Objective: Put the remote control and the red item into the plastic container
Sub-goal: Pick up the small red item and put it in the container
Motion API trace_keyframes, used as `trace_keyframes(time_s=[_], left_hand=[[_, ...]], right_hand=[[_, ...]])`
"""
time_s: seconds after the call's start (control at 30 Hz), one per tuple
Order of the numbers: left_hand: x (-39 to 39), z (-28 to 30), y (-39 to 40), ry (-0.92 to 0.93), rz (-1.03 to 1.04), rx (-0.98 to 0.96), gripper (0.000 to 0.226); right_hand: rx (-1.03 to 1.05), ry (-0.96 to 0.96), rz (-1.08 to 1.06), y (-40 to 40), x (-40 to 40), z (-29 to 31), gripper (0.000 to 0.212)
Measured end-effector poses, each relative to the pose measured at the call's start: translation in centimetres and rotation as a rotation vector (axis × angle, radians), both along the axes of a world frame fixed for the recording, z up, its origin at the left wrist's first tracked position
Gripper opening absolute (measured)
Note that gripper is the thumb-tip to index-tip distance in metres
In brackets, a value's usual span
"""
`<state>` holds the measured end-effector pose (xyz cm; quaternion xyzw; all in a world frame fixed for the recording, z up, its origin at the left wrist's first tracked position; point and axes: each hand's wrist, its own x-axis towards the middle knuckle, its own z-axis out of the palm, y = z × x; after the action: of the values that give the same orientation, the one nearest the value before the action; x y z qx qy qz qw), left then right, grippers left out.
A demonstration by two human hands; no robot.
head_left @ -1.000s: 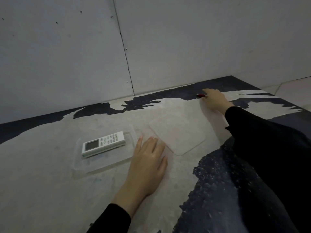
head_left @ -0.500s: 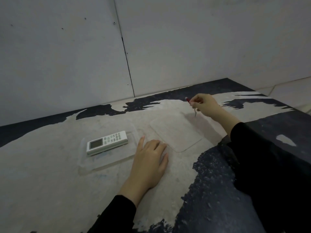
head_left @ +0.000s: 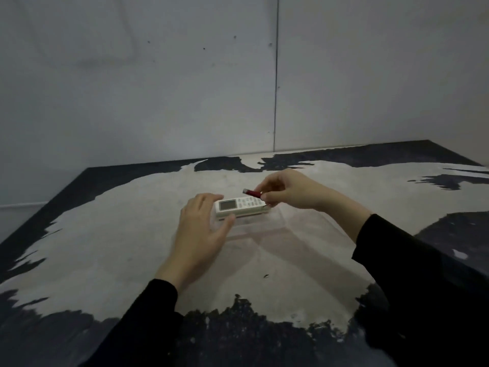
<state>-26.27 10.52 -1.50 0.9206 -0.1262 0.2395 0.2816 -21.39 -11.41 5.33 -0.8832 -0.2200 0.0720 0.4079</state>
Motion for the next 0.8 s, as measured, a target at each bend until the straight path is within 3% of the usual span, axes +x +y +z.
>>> trace_keyframes(time_s=[0.2,0.47,0.8], left_hand=[[0.6,-2.0,1.9,0.165,-0.118,-0.011,0.074],[0.7,-2.2,2.4,0.156,-0.149,-0.124,0.069],[0.8,-2.5,2.5,0.121,-0.155,-0.08,0.061]], right_hand=[[-0.293,-0.156,0.077,2.2,0.9,-1.0,0.017],[-0.55,-0.182,0.192,3.4,1.8,-2.4,0.022],[-0.612,-0.237,0.204,3.9,1.8,-2.5,0.025]])
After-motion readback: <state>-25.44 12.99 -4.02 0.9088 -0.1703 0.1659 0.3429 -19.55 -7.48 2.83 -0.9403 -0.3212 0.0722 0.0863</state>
